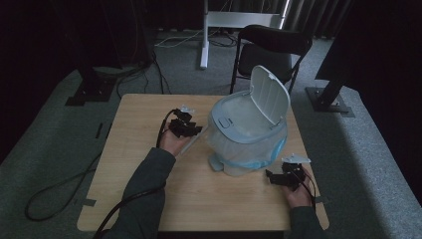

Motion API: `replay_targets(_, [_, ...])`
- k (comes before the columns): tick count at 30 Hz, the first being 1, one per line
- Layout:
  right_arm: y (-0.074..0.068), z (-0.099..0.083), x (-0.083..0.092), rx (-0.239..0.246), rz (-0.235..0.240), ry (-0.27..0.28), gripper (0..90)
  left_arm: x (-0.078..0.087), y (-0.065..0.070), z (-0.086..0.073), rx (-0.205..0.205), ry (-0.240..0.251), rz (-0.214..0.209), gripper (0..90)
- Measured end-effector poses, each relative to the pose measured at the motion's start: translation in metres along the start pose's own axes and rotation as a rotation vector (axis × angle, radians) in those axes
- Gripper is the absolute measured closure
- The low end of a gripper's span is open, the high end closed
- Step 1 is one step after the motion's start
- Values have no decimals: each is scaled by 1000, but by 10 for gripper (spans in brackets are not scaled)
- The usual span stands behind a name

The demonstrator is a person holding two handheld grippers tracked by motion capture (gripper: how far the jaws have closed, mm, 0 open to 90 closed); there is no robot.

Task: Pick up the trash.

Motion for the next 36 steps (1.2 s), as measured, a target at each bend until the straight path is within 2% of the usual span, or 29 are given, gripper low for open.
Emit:
replay_targets(4, [0,0,0,0,0,0,113,1,-3,-6,8,-11,-9,680])
replay_targets(14, [0,0,0,0,0,0,113,1,-5,-21,-10,-40,-38,838])
replay_targets(18, [0,0,0,0,0,0,113,4,-5,-23,-17,-33,-60,853])
replay_targets(27, [0,0,0,0,0,0,113,15,-7,-18,0,13,-74,864])
replay_targets(36, [0,0,0,0,0,0,113,26,-12,-13,15,51,-57,864])
Point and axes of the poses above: each handheld gripper's, and its own axes: x roughly backward along the jaws, z roughly out of its top, y roughly to its right, the point moved 8 cm from there along -x, roughly forward along the jaws, and after that the axes turned 9 degrees about -y, right-handed, at the moved point
